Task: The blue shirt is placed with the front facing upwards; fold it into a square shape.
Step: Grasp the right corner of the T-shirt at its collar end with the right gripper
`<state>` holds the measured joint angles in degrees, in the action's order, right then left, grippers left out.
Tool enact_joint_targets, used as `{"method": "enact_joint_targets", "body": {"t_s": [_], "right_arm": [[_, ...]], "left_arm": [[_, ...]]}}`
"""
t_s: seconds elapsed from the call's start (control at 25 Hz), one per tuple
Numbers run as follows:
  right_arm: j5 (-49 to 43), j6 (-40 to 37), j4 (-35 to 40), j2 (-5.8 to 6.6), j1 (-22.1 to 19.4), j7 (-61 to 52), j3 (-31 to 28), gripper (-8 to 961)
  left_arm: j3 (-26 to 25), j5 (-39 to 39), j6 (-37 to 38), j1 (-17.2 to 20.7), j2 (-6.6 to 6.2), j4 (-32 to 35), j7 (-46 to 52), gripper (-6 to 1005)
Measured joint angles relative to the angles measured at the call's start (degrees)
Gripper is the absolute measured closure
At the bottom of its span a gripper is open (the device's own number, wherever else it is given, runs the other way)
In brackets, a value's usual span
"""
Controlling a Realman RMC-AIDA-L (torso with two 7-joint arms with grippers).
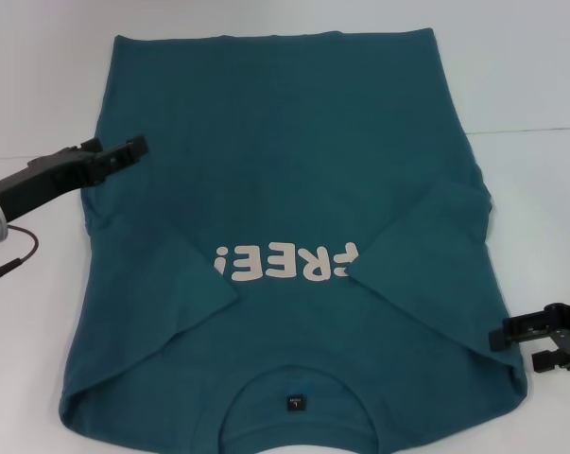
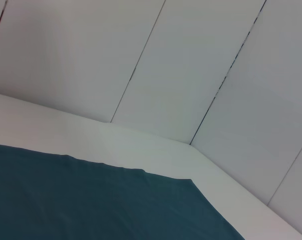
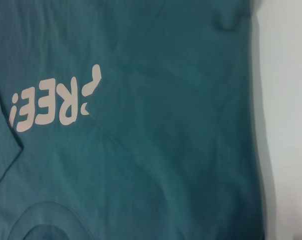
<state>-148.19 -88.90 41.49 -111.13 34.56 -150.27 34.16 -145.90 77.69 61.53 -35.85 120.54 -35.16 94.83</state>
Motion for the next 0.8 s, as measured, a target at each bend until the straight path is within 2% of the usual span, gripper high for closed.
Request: {"method": "enact_joint_targets", "body": {"t_s": [0.44, 0.8], "right_arm": [[0.2, 1.5, -2.8, 0.25, 0.2, 0.3, 0.0, 39], [0.5, 1.7, -3.4, -0.11, 0.7, 0.4, -0.4, 36]], "left_arm": [[0.0, 0.0, -0.1, -0.5, 0.13, 0.0, -0.1, 124], [0.0, 0.0, -0.2, -0.8, 0.22, 0.0, -0.3, 123]]}}
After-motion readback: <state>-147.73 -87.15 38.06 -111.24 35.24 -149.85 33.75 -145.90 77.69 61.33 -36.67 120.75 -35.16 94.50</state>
